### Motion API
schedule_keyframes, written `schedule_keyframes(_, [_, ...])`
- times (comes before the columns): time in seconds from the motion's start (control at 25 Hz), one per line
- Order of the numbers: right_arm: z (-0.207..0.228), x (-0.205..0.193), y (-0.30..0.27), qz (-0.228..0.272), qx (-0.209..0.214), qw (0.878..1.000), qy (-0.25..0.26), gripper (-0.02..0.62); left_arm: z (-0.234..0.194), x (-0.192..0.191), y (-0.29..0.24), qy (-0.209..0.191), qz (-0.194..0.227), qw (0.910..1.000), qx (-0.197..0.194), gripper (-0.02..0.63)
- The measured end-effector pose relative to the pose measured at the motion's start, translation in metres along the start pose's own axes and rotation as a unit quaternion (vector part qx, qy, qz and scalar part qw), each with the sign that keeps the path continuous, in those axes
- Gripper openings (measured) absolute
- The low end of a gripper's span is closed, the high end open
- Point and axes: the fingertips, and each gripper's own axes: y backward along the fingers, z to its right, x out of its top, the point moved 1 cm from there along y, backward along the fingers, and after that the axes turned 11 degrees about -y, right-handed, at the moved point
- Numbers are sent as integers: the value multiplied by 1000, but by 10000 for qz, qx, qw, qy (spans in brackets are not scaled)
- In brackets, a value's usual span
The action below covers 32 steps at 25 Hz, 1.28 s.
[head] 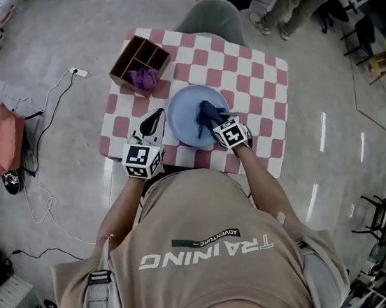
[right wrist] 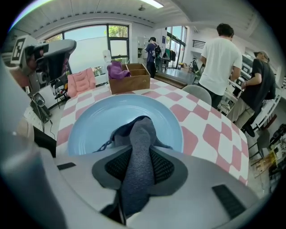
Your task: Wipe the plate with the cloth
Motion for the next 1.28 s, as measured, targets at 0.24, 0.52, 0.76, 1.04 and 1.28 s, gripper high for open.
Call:
schedule_keyframes(0.24, [-5,-9,-3,-260,-46,9994,227,121,0,-9,-6,-92,-73,9997,-227,15])
schedule_keyframes(0.52, [-46,-19,2,-476,262,9972,523,121,-15,-11,-10,-105,-81,9996,-231,15])
schedule_keyframes(0.76, [-99,-8,-9,-583,737,9911,945,121,-23,-14,-18,-73,-72,9996,-270,15])
schedule_keyframes(1.04, [-127,16,-29,-676,967,9820,1472,121,-38,-11,-18,-13,-10,9999,-150,15])
schedule_keyframes(1.28, [-129,44,-48,-765,954,9733,1941,121,-49,-11,-16,12,-18,10000,-50,15])
